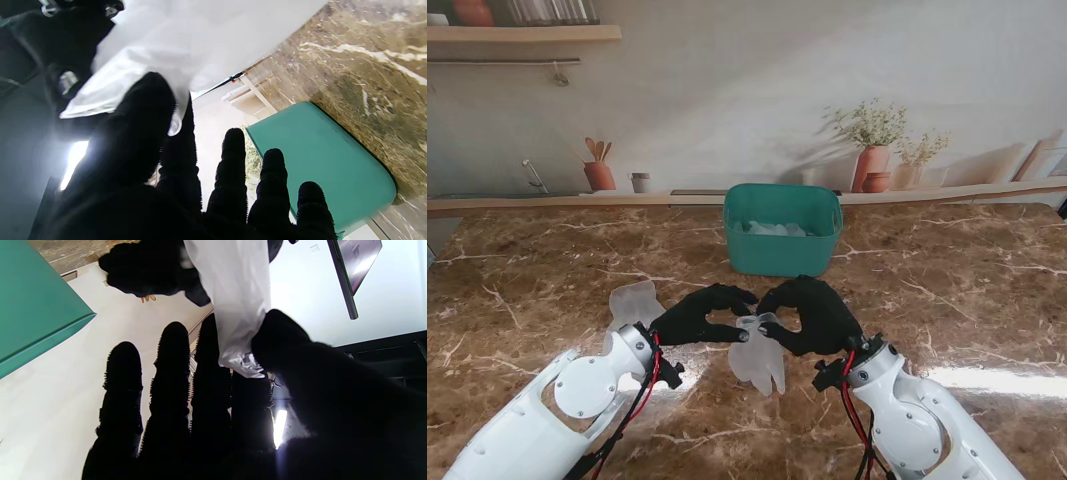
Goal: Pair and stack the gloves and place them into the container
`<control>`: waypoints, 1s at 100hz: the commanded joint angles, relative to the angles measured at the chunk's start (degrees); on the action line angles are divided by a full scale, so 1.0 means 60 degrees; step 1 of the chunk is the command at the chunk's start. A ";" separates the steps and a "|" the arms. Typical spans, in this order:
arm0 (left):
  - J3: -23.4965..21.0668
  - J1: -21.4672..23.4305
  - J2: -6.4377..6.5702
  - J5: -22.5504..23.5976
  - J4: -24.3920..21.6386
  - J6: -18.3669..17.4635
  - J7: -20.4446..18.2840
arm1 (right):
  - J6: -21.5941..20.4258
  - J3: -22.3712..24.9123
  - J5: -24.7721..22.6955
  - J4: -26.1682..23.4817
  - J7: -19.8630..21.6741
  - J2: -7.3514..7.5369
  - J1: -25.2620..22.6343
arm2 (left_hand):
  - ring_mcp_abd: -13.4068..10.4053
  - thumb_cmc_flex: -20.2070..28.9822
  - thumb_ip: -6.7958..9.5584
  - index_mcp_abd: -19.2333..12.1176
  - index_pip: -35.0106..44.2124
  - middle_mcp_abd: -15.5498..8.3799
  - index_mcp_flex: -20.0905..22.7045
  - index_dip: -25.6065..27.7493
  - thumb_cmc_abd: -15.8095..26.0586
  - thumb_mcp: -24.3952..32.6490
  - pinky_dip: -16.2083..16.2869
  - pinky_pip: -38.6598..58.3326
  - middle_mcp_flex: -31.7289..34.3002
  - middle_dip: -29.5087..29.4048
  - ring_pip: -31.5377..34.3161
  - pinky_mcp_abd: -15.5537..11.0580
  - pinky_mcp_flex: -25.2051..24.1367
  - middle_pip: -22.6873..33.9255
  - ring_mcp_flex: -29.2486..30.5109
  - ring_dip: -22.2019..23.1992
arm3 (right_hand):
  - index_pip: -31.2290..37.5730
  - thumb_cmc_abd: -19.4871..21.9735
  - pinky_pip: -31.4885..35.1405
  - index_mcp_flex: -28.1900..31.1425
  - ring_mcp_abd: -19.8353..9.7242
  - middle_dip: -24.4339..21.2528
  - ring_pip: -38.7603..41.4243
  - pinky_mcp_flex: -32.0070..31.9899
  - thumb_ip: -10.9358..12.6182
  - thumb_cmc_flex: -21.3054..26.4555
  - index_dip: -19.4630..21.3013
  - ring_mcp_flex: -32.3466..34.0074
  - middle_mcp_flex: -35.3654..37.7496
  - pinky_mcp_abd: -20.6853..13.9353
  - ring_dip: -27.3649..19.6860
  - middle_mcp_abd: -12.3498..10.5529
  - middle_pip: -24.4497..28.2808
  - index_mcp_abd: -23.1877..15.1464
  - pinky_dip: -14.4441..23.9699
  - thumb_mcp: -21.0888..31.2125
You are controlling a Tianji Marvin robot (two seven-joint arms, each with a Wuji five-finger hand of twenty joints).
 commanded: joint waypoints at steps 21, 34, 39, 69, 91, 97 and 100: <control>-0.0205 0.0525 -0.0139 -0.0383 -0.0464 0.0029 0.0302 | 0.0401 0.0350 -0.0618 0.0237 -0.0128 0.0046 -0.0286 | -0.0613 0.0069 -0.0307 -0.0543 0.0400 -0.0839 -0.0139 0.2866 0.0579 0.1372 0.0825 0.0492 0.1379 0.0284 0.0549 -0.0563 -0.0107 0.0321 0.0583 0.0332 | -0.0127 0.0034 -0.0019 0.0196 -0.0259 0.0047 -0.0499 -0.0120 0.0179 0.1168 -0.0104 0.0162 0.0105 -0.0092 0.0061 -0.0452 -0.0118 -0.1568 -0.0196 0.0912; -0.0244 0.0644 -0.0234 -0.0188 -0.0641 -0.0048 0.0802 | 0.0775 0.0539 -0.0649 0.0182 -0.0116 0.0055 -0.0504 | -0.0610 -0.0213 -0.0436 -0.0452 0.0135 -0.0905 -0.0320 0.3946 0.0715 0.2034 0.2814 0.1397 0.3852 0.0733 0.1128 -0.0464 -0.0173 0.0448 0.2304 0.0431 | -0.0095 -0.0783 -0.0208 -0.0633 -0.0366 -0.0410 -0.1159 -0.0345 0.0330 0.0441 -0.0949 -0.0171 -0.0475 -0.0088 -0.0698 -0.0381 -0.0965 -0.1509 -0.0256 0.0910; -0.0251 0.0680 -0.0247 -0.0139 -0.0720 -0.0080 0.0894 | 0.0919 0.0608 -0.0557 0.0155 -0.0075 0.0049 -0.0603 | -0.0562 -0.0234 -0.0469 -0.0405 0.0120 -0.0818 -0.0352 0.4079 0.0727 0.2037 0.3086 0.1720 0.4391 0.0755 0.1381 -0.0365 -0.0025 0.0406 0.2789 0.0537 | -0.0505 -0.0906 -0.0431 -0.1401 -0.0298 -0.1292 -0.1574 -0.0542 0.0372 0.0165 -0.0914 -0.0498 -0.1335 -0.0044 -0.1175 -0.0312 -0.1313 -0.1346 -0.0240 0.0583; -0.0226 0.0707 -0.0163 0.0335 -0.0989 -0.0246 0.0864 | 0.2460 0.0661 0.0083 -0.0324 0.0749 0.0097 -0.1048 | -0.0192 -0.0347 -0.0580 -0.0349 0.0204 -0.0543 -0.0421 0.3993 0.0698 0.2181 0.3265 0.4545 0.5354 0.0338 0.2202 -0.0142 0.0030 0.0623 0.3936 0.1177 | -0.8270 -0.1014 -0.1181 -0.6314 0.0774 -0.5065 -0.3659 -0.0850 0.1148 -0.2662 -0.2182 -0.1311 -0.5682 0.0277 -0.2671 0.1170 -0.3290 0.3318 -0.0007 -0.1049; -0.0266 0.0779 -0.0052 0.0555 -0.1140 -0.0390 0.0606 | 0.3039 0.0396 0.1029 -0.0362 0.1229 0.0071 -0.0928 | -0.0121 -0.0275 -0.0563 -0.0428 0.0192 -0.0610 -0.0409 0.3950 0.0716 0.2049 0.3204 0.4772 0.5352 0.0370 0.2279 -0.0057 -0.0004 0.0597 0.3898 0.1258 | -0.6042 -0.0476 -0.0789 -0.4327 0.0319 -0.4022 -0.2152 -0.0582 0.1072 -0.3142 -0.2514 -0.0191 -0.2938 0.0148 -0.1596 0.0381 -0.0633 0.2144 0.0036 -0.1488; -0.0294 0.0810 -0.0033 0.0681 -0.1193 -0.0418 0.0603 | 0.2894 0.0395 0.1303 -0.0361 0.1396 0.0083 -0.0920 | -0.0085 -0.0269 -0.0558 -0.0419 0.0182 -0.0613 -0.0364 0.3885 0.0697 0.2034 0.3198 0.4855 0.5380 0.0391 0.2331 -0.0003 0.0002 0.0605 0.3969 0.1290 | -0.5008 -0.0437 -0.0486 -0.3045 0.0142 -0.3354 -0.1093 -0.0323 0.1178 -0.2786 -0.2474 0.0490 -0.1609 0.0130 -0.1089 0.0130 -0.0180 0.1553 -0.0022 -0.1722; -0.0316 0.0835 -0.0020 0.0720 -0.1235 -0.0426 0.0585 | 0.2777 0.0356 0.1315 -0.0318 0.1284 0.0058 -0.0902 | -0.0066 -0.0270 -0.0556 -0.0416 0.0170 -0.0630 -0.0342 0.3838 0.0685 0.2031 0.3189 0.4888 0.5392 0.0403 0.2357 0.0018 -0.0005 0.0608 0.4000 0.1308 | -0.4247 -0.0592 -0.0216 -0.2126 0.0105 -0.3088 -0.0589 -0.0135 0.1209 -0.2574 -0.2140 0.0792 -0.1027 0.0190 -0.0918 0.0012 0.0050 0.1055 -0.0001 -0.1619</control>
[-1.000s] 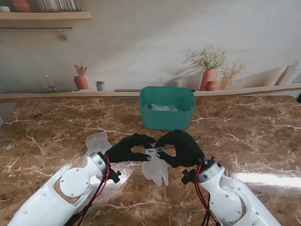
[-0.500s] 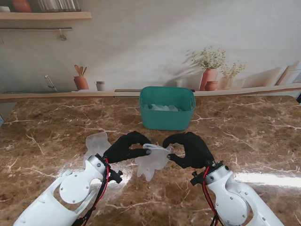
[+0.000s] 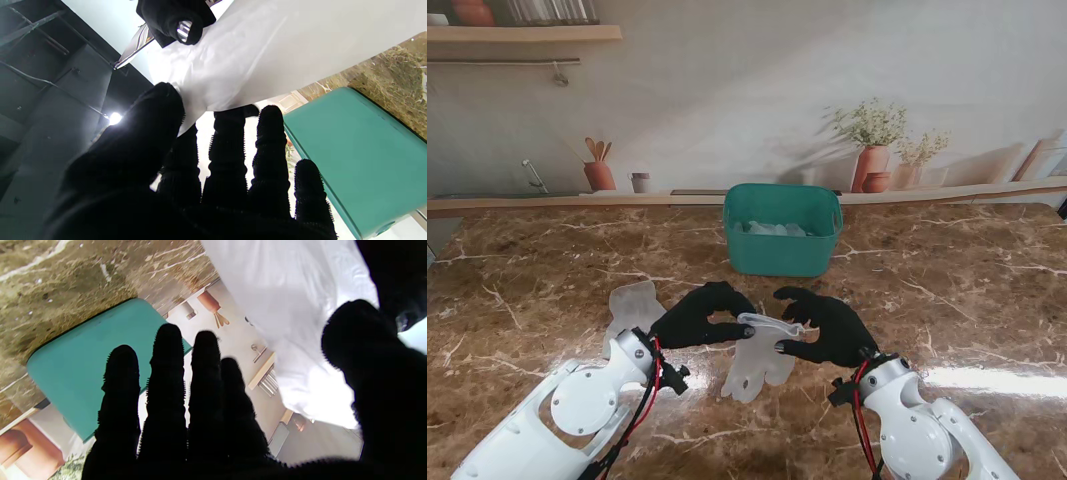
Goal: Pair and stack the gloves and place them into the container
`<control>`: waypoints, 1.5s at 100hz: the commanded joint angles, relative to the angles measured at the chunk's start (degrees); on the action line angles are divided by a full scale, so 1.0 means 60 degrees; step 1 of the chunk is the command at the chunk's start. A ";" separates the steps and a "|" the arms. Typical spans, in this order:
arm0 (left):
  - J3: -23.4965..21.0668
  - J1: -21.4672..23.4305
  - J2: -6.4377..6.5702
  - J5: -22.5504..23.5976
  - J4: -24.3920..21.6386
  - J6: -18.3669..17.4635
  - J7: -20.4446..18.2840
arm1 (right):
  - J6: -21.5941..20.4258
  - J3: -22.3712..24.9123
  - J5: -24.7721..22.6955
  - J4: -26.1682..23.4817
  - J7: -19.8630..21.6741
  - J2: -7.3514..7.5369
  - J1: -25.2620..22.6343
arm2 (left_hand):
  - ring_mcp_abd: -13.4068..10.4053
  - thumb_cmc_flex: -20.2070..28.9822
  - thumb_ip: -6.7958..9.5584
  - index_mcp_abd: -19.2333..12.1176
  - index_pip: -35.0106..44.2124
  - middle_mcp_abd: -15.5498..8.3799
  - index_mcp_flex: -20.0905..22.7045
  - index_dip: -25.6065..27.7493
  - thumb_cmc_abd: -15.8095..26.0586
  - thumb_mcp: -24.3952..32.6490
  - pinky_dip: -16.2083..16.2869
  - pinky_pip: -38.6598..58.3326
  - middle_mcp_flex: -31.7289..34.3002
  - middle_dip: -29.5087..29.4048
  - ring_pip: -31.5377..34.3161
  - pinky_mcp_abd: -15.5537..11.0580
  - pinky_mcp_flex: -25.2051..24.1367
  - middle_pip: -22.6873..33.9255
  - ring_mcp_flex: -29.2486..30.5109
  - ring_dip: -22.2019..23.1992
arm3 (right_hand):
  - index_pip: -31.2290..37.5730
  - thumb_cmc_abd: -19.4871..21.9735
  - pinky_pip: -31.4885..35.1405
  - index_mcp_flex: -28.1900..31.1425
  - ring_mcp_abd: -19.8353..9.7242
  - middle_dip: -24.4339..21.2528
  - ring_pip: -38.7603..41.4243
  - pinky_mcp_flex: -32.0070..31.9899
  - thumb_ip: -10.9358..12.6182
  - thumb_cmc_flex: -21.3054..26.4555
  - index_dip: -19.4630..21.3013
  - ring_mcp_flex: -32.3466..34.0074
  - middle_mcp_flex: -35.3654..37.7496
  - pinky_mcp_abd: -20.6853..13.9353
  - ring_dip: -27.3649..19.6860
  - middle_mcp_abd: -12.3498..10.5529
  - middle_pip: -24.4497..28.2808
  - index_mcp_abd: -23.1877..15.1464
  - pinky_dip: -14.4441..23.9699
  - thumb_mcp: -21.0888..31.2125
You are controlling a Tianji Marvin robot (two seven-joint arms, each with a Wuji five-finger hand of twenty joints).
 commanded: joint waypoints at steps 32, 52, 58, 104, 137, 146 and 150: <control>-0.0333 0.0686 0.0075 0.0966 -0.0749 -0.0216 0.0345 | -0.1427 0.0297 -0.0001 -0.0297 -0.0407 -0.0113 -0.0483 | 0.0555 0.0098 -0.0126 -0.0389 0.0534 -0.0046 0.0710 -0.1981 -0.0242 0.0267 -0.0548 0.1772 0.1219 0.0612 0.1155 0.0848 0.0200 0.0577 0.1164 0.0634 | 0.6161 0.0092 0.2354 0.3594 -0.0708 0.2361 0.3086 0.1054 -0.1041 0.2140 -0.0313 0.1845 0.3960 0.0174 0.0906 -0.0829 0.1661 -0.2978 0.0411 0.0798; -0.0681 0.1326 0.0160 0.1146 -0.1437 -0.0358 0.0271 | -0.1831 0.0835 -0.0344 -0.1125 -0.0255 -0.0045 -0.1300 | 0.0688 0.0044 -0.0167 -0.0006 0.0626 0.0083 0.0964 -0.2526 -0.0403 0.0232 -0.0636 0.2311 0.1668 0.0609 0.1521 0.1223 0.0696 0.0832 0.1749 0.0764 | 0.6158 0.0085 0.2679 0.3678 -0.0685 0.2405 0.3193 0.1333 -0.1049 0.2181 -0.0086 0.2115 0.4169 0.0296 0.0904 -0.0725 0.1597 -0.2705 0.0456 0.0836; -0.0796 0.1530 0.0205 0.1137 -0.1649 -0.0426 0.0156 | -0.1970 0.1040 -0.0374 -0.1435 -0.0052 -0.0003 -0.1611 | 0.0708 0.0041 -0.0166 0.0177 0.0750 0.0110 0.0948 -0.2715 -0.0375 0.0199 -0.0856 0.2506 0.1722 0.0351 0.1565 0.1253 0.0730 0.0895 0.1844 0.0718 | 0.6138 0.0043 0.2804 0.3715 -0.0657 0.2379 0.3234 0.1478 -0.1045 0.2175 -0.0097 0.2280 0.4293 0.0315 0.0898 -0.0681 0.1556 -0.2580 0.0460 0.0842; -0.1257 0.2600 0.0724 -0.0978 -0.2666 -0.0682 -0.2077 | -0.3028 0.1804 0.0236 -0.2802 0.0937 0.0157 -0.3426 | 0.0832 -0.0127 -0.0056 0.1044 0.0954 0.0298 0.0903 -0.2546 -0.0160 0.0456 -0.1279 0.2405 0.2024 -0.0221 0.1565 0.1200 0.0776 0.0932 0.2148 0.0546 | 0.6529 -0.0261 0.4072 0.4077 -0.0501 0.1640 0.3091 0.2884 -0.0976 0.2007 -0.0908 0.3760 0.5023 0.0343 0.0570 -0.0463 0.1584 -0.1980 -0.0451 0.1035; -0.0699 0.1647 0.0662 -0.1205 -0.1374 0.0457 -0.2459 | -0.1378 0.1249 0.1076 -0.1945 0.1622 0.0235 -0.2520 | 0.0906 -0.0134 -0.0086 0.1213 0.0982 0.0387 0.0860 -0.2602 -0.0072 0.0577 -0.1339 0.2551 0.2014 -0.0441 0.1670 0.1197 0.0711 0.1026 0.2081 0.0535 | 0.6522 -0.0177 0.4392 0.4090 -0.0462 0.1464 0.3293 0.3322 -0.0995 0.2079 -0.1100 0.4043 0.5074 0.0323 0.0629 -0.0396 0.2019 -0.1710 -0.0666 0.0956; -0.0403 0.1158 0.0599 -0.1012 -0.0816 0.0829 -0.2393 | -0.0686 0.0945 0.1355 -0.1349 0.1751 0.0226 -0.1871 | 0.0916 -0.0110 -0.0090 0.1218 0.0990 0.0383 0.0839 -0.2602 -0.0040 0.0547 -0.1355 0.2557 0.1987 -0.0471 0.1688 0.1206 0.0675 0.1043 0.2033 0.0539 | 0.6498 -0.0119 0.4392 0.4074 -0.0443 0.1421 0.3289 0.3275 -0.1000 0.2106 -0.1157 0.4032 0.5067 0.0331 0.0612 -0.0374 0.2040 -0.1655 -0.0703 0.0920; -0.0260 0.0935 0.0567 -0.0939 -0.0572 0.0969 -0.2345 | -0.0411 0.0800 0.1489 -0.1053 0.1780 0.0214 -0.1568 | 0.0903 -0.0108 -0.0092 0.1195 0.0989 0.0374 0.0820 -0.2602 -0.0036 0.0529 -0.1359 0.2562 0.1963 -0.0482 0.1697 0.1200 0.0669 0.1044 0.2020 0.0541 | 0.6495 -0.0098 0.4386 0.4066 -0.0415 0.1397 0.3268 0.3223 -0.1002 0.2125 -0.1180 0.4018 0.5056 0.0336 0.0597 -0.0347 0.2043 -0.1633 -0.0721 0.0896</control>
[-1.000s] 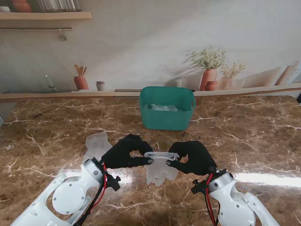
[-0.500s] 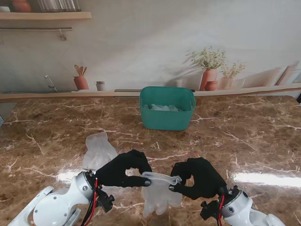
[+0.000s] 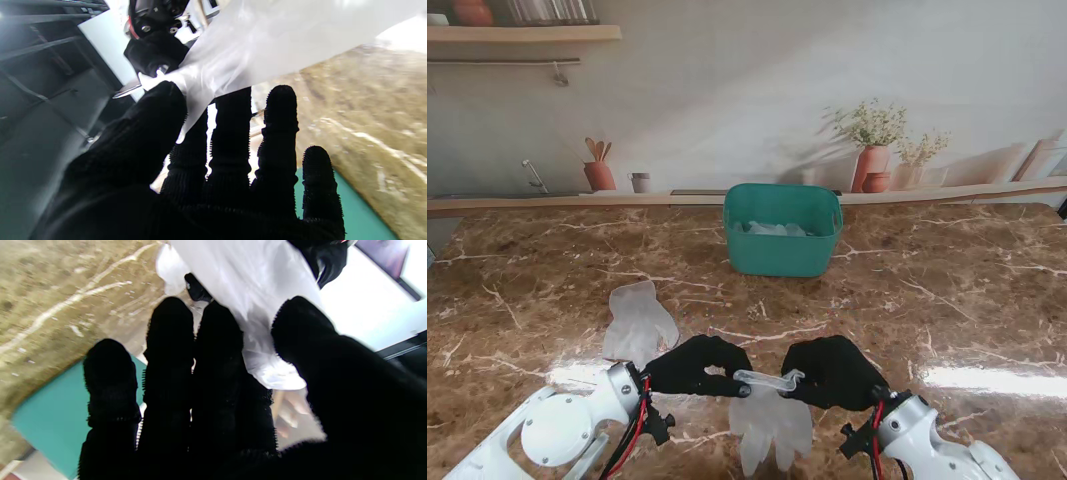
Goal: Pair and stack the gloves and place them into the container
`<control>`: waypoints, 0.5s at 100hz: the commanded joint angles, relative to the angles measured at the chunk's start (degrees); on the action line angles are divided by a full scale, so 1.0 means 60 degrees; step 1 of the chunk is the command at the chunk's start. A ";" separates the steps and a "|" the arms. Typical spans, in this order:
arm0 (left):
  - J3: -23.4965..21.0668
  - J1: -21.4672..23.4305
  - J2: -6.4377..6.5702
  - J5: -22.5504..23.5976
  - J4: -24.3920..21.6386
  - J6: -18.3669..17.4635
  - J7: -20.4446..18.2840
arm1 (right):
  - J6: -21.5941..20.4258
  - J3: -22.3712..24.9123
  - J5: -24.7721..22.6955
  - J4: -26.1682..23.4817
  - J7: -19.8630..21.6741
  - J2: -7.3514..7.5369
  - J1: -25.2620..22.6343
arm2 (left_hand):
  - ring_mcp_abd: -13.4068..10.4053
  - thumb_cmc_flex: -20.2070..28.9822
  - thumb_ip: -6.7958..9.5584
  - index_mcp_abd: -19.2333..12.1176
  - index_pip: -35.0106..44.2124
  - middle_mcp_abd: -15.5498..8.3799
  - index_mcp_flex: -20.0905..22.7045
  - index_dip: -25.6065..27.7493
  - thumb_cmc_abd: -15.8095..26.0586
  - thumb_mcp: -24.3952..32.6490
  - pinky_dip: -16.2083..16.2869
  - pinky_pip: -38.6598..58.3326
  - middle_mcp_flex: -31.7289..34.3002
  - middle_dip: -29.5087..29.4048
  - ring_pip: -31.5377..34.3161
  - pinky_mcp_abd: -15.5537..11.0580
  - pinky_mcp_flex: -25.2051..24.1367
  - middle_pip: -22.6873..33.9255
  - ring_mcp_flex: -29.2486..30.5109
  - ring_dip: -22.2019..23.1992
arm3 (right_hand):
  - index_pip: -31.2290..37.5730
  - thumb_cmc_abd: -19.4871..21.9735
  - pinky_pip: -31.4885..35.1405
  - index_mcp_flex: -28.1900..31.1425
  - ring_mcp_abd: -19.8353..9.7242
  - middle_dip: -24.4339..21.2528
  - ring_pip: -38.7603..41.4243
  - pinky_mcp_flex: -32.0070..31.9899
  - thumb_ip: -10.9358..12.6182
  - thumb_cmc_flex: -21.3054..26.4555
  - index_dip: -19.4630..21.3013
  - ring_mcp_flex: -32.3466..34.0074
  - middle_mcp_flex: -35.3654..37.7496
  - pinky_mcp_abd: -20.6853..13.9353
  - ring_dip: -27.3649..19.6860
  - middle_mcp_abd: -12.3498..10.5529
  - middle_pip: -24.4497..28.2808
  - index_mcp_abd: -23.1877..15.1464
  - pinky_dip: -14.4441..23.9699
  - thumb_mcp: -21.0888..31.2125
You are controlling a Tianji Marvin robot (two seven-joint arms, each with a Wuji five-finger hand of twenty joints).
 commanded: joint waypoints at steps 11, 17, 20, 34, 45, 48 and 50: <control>0.0507 -0.0853 -0.0205 0.0364 0.1037 0.0585 0.0299 | 0.0915 -0.0417 0.0357 0.1368 0.0223 -0.0089 0.1175 | 0.0098 -0.0081 -0.0115 -0.0065 0.0261 0.0028 0.0111 0.0109 0.0295 0.0159 -0.0070 0.0371 0.0353 -0.0147 0.0310 -0.0028 -0.0168 0.0232 0.0079 -0.0037 | 0.0181 0.0064 0.0389 0.0148 -0.0029 -0.0235 0.0090 -0.0108 -0.0337 0.0098 -0.0200 0.0473 0.0443 0.0017 -0.0128 0.0182 0.0165 0.0128 -0.0186 0.0066; 0.0687 -0.1139 -0.0281 0.0486 0.1318 0.0779 0.0495 | 0.1117 -0.0570 0.0351 0.1768 0.0141 -0.0123 0.1562 | 0.0112 -0.0059 -0.0104 -0.0050 0.0278 0.0043 0.0114 0.0111 0.0281 0.0151 -0.0057 0.0409 0.0339 -0.0153 0.0334 -0.0028 -0.0165 0.0257 0.0066 -0.0031 | 0.0176 0.0082 0.0358 0.0125 -0.0034 -0.0269 0.0033 -0.0197 -0.0344 0.0096 -0.0216 0.0432 0.0430 0.0006 -0.0151 0.0168 0.0131 0.0126 -0.0206 0.0047; 0.0773 -0.1284 -0.0317 0.0546 0.1454 0.0870 0.0583 | 0.1221 -0.0635 0.0373 0.1957 0.0115 -0.0137 0.1748 | 0.0116 -0.0060 -0.0103 -0.0049 0.0277 0.0048 0.0110 0.0105 0.0287 0.0145 -0.0055 0.0415 0.0332 -0.0155 0.0339 -0.0024 -0.0179 0.0265 0.0058 -0.0029 | 0.0171 0.0105 0.0338 0.0108 -0.0035 -0.0293 -0.0002 -0.0245 -0.0343 0.0098 -0.0226 0.0400 0.0422 0.0001 -0.0163 0.0173 0.0100 0.0095 -0.0218 0.0042; 0.1115 -0.1820 -0.0488 0.0912 0.1917 0.1295 0.1091 | 0.1448 -0.0928 0.0341 0.2789 -0.0085 -0.0205 0.2543 | 0.0171 -0.0036 -0.0101 -0.0061 0.0283 0.0079 0.0131 0.0060 0.0259 0.0127 -0.0024 0.0487 0.0297 -0.0164 0.0408 -0.0015 -0.0195 0.0325 0.0018 -0.0004 | 0.0132 0.0245 0.0216 0.0007 -0.0035 -0.0389 -0.0109 -0.0594 -0.0349 0.0113 -0.0243 0.0147 0.0392 -0.0010 -0.0167 0.0158 -0.0083 -0.0018 -0.0254 -0.0011; 0.1423 -0.2180 -0.0634 0.1290 0.2227 0.1607 0.1596 | 0.1560 -0.1150 0.0087 0.3343 -0.0225 -0.0231 0.3091 | 0.0180 -0.0018 -0.0117 -0.0093 0.0248 0.0105 0.0185 -0.0025 0.0217 0.0095 0.0012 0.0565 0.0286 -0.0171 0.0466 -0.0015 -0.0165 0.0372 0.0017 0.0012 | 0.0101 0.0329 0.0093 -0.0042 -0.0062 -0.0387 -0.0086 -0.0916 -0.0358 0.0124 -0.0207 -0.0122 0.0367 -0.0027 -0.0103 0.0157 -0.0204 -0.0153 -0.0250 -0.0065; 0.1514 -0.2268 -0.0681 0.1455 0.2304 0.1712 0.1789 | 0.1595 -0.1211 -0.0018 0.3491 -0.0252 -0.0232 0.3236 | 0.0198 -0.0001 -0.0127 -0.0052 0.0228 0.0119 0.0222 -0.0079 0.0182 0.0081 0.0033 0.0619 0.0321 -0.0176 0.0503 -0.0026 -0.0116 0.0391 0.0064 0.0020 | 0.0089 0.0359 0.0070 -0.0061 -0.0073 -0.0376 -0.0056 -0.0965 -0.0361 0.0118 -0.0193 -0.0175 0.0361 -0.0032 -0.0076 0.0132 -0.0232 -0.0217 -0.0240 -0.0078; 0.1580 -0.2336 -0.0713 0.1592 0.2369 0.1764 0.1930 | 0.1608 -0.1258 -0.0110 0.3604 -0.0291 -0.0234 0.3339 | 0.0208 -0.0002 -0.0145 -0.0067 0.0224 0.0106 0.0284 -0.0167 0.0158 0.0057 0.0068 0.0698 0.0364 -0.0202 0.0557 -0.0027 -0.0088 0.0402 0.0111 0.0029 | 0.0083 0.0365 0.0060 -0.0069 -0.0092 -0.0367 -0.0043 -0.0979 -0.0365 0.0113 -0.0185 -0.0211 0.0361 -0.0036 -0.0064 0.0116 -0.0246 -0.0241 -0.0233 -0.0086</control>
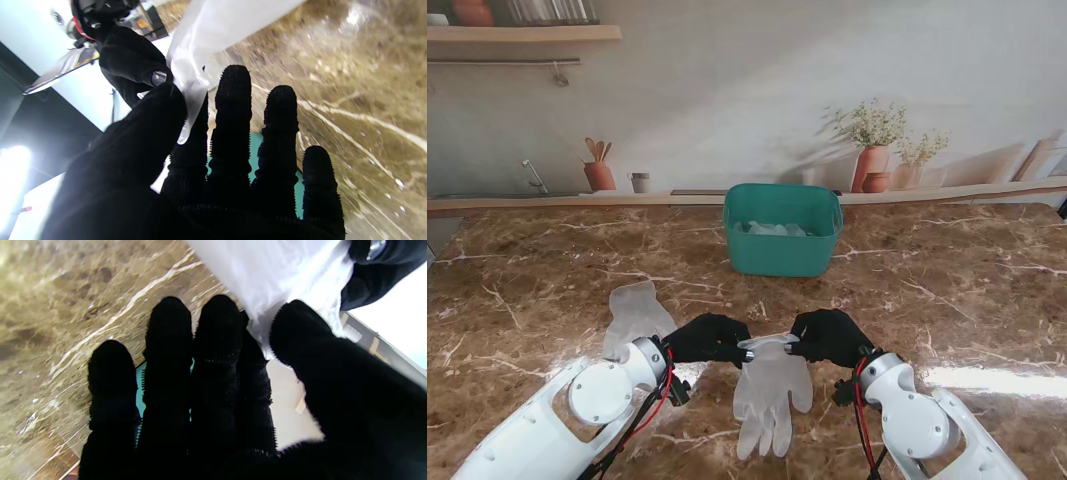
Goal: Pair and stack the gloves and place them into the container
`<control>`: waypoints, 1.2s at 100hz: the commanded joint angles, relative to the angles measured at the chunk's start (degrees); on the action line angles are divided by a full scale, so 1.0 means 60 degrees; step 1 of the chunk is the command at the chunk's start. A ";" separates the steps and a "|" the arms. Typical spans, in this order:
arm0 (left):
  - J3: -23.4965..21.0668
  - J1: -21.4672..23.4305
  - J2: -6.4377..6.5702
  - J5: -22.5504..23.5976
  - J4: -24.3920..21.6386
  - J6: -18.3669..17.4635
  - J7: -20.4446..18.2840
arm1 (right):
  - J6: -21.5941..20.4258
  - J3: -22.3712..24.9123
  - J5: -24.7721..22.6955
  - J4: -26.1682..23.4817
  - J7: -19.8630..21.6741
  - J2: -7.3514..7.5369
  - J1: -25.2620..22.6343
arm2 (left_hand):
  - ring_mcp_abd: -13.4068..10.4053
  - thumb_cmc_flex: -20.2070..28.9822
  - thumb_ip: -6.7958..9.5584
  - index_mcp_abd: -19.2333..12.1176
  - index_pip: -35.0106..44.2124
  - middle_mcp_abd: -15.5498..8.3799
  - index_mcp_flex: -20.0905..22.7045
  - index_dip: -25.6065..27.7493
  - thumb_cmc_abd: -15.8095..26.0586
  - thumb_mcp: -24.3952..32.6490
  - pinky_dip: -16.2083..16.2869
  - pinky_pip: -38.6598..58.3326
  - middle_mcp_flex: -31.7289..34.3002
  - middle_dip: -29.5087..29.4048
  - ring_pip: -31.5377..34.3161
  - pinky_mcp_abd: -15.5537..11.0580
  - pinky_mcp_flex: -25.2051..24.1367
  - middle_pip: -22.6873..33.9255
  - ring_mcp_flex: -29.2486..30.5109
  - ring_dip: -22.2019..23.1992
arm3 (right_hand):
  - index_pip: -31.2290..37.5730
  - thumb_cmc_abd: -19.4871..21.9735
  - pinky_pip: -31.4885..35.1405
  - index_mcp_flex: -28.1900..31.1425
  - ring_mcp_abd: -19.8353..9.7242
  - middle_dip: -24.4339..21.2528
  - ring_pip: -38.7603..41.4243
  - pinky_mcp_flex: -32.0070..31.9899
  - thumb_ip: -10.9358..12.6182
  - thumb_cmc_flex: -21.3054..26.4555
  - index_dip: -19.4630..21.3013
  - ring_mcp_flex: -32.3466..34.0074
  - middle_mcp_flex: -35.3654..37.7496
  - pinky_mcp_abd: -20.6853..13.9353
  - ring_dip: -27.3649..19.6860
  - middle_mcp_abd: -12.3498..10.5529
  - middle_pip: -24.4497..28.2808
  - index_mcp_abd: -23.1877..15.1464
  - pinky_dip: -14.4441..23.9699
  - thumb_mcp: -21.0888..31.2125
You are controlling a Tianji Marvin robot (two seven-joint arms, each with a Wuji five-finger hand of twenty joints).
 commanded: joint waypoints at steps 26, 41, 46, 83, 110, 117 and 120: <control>0.0854 -0.0948 -0.0603 0.1614 0.1060 0.0916 0.1826 | 0.0431 -0.0774 -0.0829 0.1720 -0.0696 -0.0183 0.1410 | 0.0274 -0.0008 -0.0215 -0.0514 0.0054 0.0031 0.0716 -0.1309 -0.0104 -0.0313 0.0074 0.0737 0.0448 -0.0204 0.0551 0.0003 -0.0034 0.0236 0.0190 -0.0007 | -0.0005 0.0025 0.0007 0.0031 -0.0150 -0.0012 0.0224 -0.0166 -0.0410 0.0102 -0.0143 -0.0147 0.0390 -0.0014 0.0143 0.0063 -0.0104 -0.0342 -0.0040 -0.0039; 0.1301 -0.1449 -0.0848 0.1845 0.1760 0.1159 0.2478 | 0.0505 -0.1252 -0.1117 0.2566 -0.1331 -0.0306 0.1990 | 0.0245 0.0024 -0.0202 -0.0616 -0.0061 0.0048 0.0853 -0.1759 -0.0087 -0.0496 0.0021 0.0672 0.0296 -0.0175 0.0462 0.0025 -0.0169 0.0155 -0.0020 -0.0043 | 0.0013 -0.0006 0.0006 0.0096 -0.0140 0.0026 0.0268 -0.0157 -0.0455 0.0071 -0.0242 -0.0140 0.0408 0.0025 0.0134 0.0056 -0.0081 -0.0351 0.0003 0.0008; 0.1468 -0.1653 -0.0902 0.1961 0.2016 0.1193 0.2596 | 0.0566 -0.1401 -0.1218 0.2819 -0.1579 -0.0355 0.2156 | 0.0217 0.0003 -0.0192 -0.0689 -0.0066 -0.0015 0.0837 -0.1796 -0.0065 -0.0507 0.0017 0.0669 0.0229 -0.0168 0.0413 0.0026 -0.0168 0.0128 -0.0098 -0.0063 | 0.0023 -0.0016 0.0006 0.0099 -0.0148 0.0035 0.0278 -0.0151 -0.0461 0.0064 -0.0256 -0.0139 0.0413 0.0026 0.0130 0.0050 -0.0070 -0.0388 0.0013 0.0028; 0.2427 -0.2725 -0.1283 0.2047 0.3485 0.1475 0.3016 | 0.1570 -0.2236 -0.2441 0.3770 -0.2897 -0.0493 0.2910 | -0.0021 -0.0189 -0.0135 -0.0498 -0.0597 -0.0028 -0.0055 -0.1900 0.0026 -0.0436 -0.0182 0.0373 -0.1164 -0.0036 -0.0275 -0.0098 -0.0406 -0.0273 -0.1236 -0.0331 | 0.0062 -0.0003 0.0001 0.0079 -0.0272 0.0044 0.0310 -0.0029 -0.0454 -0.0058 -0.0249 -0.0120 0.0404 -0.0085 0.0079 -0.0093 -0.0055 -0.0682 0.0027 0.0020; 0.2466 -0.2913 -0.1165 0.2389 0.3414 0.1980 0.2748 | 0.1895 -0.2105 -0.2740 0.3502 -0.3122 -0.0481 0.2721 | -0.0776 -0.1836 0.0596 0.1160 -0.5806 0.0044 -0.2695 -0.2530 0.0580 0.0883 -0.1442 -0.1874 -0.6732 -0.0907 -0.2769 -0.1034 -0.0807 -0.1232 -0.4719 -0.2287 | -0.0970 0.0273 -0.0896 -0.0736 -0.0286 -0.0226 -0.0551 -0.0938 -0.0232 -0.0625 -0.0517 -0.1233 -0.0550 -0.0317 -0.0210 -0.0084 -0.1003 -0.0214 -0.0179 -0.0326; 0.2279 -0.2855 -0.1080 0.2444 0.3233 0.1956 0.2638 | 0.1936 -0.1940 -0.2853 0.3271 -0.3110 -0.0449 0.2554 | -0.0892 -0.1911 0.0596 0.1117 -0.5900 0.0025 -0.2746 -0.2577 0.0587 0.0729 -0.1794 -0.2476 -0.7171 -0.0976 -0.2982 -0.1322 -0.0763 -0.1313 -0.4965 -0.2556 | -0.2863 0.0542 -0.1660 -0.0883 -0.0275 -0.0534 -0.1453 -0.1408 0.0139 -0.1084 0.0301 -0.1881 -0.1337 -0.0480 -0.0484 -0.0113 -0.1629 0.0027 -0.0293 -0.0407; 0.2158 -0.2800 -0.1027 0.2481 0.3107 0.1936 0.2572 | 0.1968 -0.1847 -0.2885 0.3129 -0.3070 -0.0431 0.2457 | -0.0929 -0.1913 0.0598 0.1101 -0.5915 0.0013 -0.2751 -0.2585 0.0590 0.0655 -0.1904 -0.2649 -0.7206 -0.0982 -0.3014 -0.1379 -0.0736 -0.1306 -0.4992 -0.2620 | -0.3631 0.0745 -0.2054 -0.0963 -0.0243 -0.0729 -0.1960 -0.1640 0.0558 -0.1349 0.0570 -0.2167 -0.1730 -0.0542 -0.0704 -0.0084 -0.1928 0.0153 -0.0409 -0.0391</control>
